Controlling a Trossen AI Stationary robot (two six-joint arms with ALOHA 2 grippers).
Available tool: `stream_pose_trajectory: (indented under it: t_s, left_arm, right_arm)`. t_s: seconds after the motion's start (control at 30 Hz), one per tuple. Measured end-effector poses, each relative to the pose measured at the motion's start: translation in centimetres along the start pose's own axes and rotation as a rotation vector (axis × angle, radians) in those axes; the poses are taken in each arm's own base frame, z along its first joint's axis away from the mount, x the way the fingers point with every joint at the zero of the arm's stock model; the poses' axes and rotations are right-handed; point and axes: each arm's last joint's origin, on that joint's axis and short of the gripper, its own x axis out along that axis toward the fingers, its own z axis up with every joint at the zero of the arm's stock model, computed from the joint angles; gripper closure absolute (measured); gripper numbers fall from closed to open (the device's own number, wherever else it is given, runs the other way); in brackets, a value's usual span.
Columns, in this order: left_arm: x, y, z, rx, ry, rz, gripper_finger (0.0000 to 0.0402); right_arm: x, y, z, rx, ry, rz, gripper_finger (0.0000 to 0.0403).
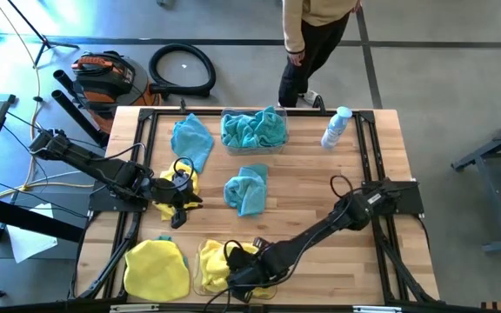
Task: Sort microfiber towel by color & place in baskets
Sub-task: Put the yellow microfiber towel into the bottom transparent bin
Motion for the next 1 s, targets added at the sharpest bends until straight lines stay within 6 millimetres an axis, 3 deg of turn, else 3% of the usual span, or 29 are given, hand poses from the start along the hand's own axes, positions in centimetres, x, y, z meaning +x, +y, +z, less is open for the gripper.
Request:
stream_pose_trajectory:
  t_s: [0.27, 0.4, 0.6, 1.0]
  left_arm:
    - [0.0, 0.0, -0.1, 0.002, 0.009, 0.003, 0.0328]
    - [0.0, 0.1, -0.2, 0.005, 0.018, 0.009, 0.0328]
    - [0.0, 0.1, -0.2, 0.004, 0.019, 0.01, 0.0328]
    - [0.0, 0.1, -0.2, 0.005, 0.023, 0.011, 0.0328]
  right_arm:
    - [3.9, -0.2, -1.0, -0.015, 0.08, -0.031, 0.0403]
    - [4.3, -0.3, -1.1, -0.013, 0.098, -0.032, 0.04]
    - [4.1, 0.0, -0.9, -0.031, 0.083, -0.024, 0.0359]
    - [1.1, 0.1, -0.2, -0.03, 0.02, -0.015, 0.0259]
